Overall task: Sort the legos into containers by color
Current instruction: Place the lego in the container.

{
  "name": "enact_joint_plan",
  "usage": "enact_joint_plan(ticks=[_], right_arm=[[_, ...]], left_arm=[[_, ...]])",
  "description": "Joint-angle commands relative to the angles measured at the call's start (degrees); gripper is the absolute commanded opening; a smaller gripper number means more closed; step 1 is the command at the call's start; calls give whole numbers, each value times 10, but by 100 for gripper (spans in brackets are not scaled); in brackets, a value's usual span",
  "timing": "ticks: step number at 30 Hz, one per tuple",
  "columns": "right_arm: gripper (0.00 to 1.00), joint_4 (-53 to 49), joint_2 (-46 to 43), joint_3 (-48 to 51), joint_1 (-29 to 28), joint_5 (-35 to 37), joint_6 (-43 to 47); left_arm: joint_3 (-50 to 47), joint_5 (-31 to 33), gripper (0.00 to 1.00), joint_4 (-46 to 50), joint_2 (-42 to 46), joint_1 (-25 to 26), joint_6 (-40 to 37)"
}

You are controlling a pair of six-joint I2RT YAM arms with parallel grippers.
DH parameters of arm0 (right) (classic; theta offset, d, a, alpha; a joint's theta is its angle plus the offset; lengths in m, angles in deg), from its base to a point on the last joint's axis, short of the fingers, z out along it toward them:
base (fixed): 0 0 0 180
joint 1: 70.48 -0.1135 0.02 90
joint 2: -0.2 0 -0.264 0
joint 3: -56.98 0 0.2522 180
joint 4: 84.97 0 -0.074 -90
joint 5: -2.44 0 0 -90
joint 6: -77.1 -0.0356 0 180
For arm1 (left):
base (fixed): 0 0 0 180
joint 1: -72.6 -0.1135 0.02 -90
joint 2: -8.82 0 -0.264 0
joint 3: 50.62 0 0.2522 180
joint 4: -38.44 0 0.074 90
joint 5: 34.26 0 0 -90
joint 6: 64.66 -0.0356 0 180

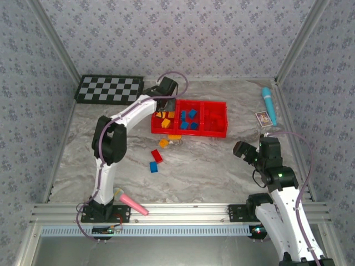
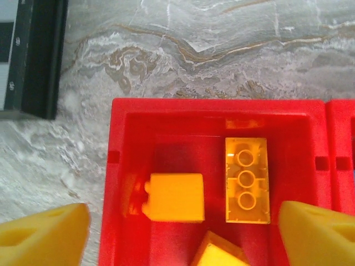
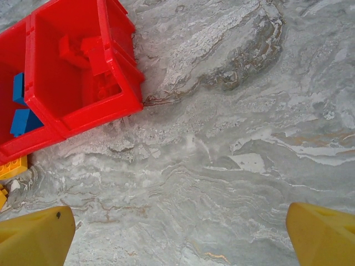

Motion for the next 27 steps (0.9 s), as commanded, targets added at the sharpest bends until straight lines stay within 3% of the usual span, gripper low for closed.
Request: enact_joint_plan(ticks=[1,6,12,19,27], right_arm=[[100,6,1,-13,-2,12,2],[100,18,9,-11,-2,8,3],[100,32,24,-10,-3,-6,-1],[100,55,53,-6,-8,-37,-8],[100,71,57,8,-25,-41,-23]], left_arm=[[-39,-23,100,-10,73,-7,-4],[-133,-82,100,-45,147,-13,27],[-235,-82,100,-45,234,2,44],[-348,-57,100,26,319,45,142],[-456,-80,97,62,370,129,235]])
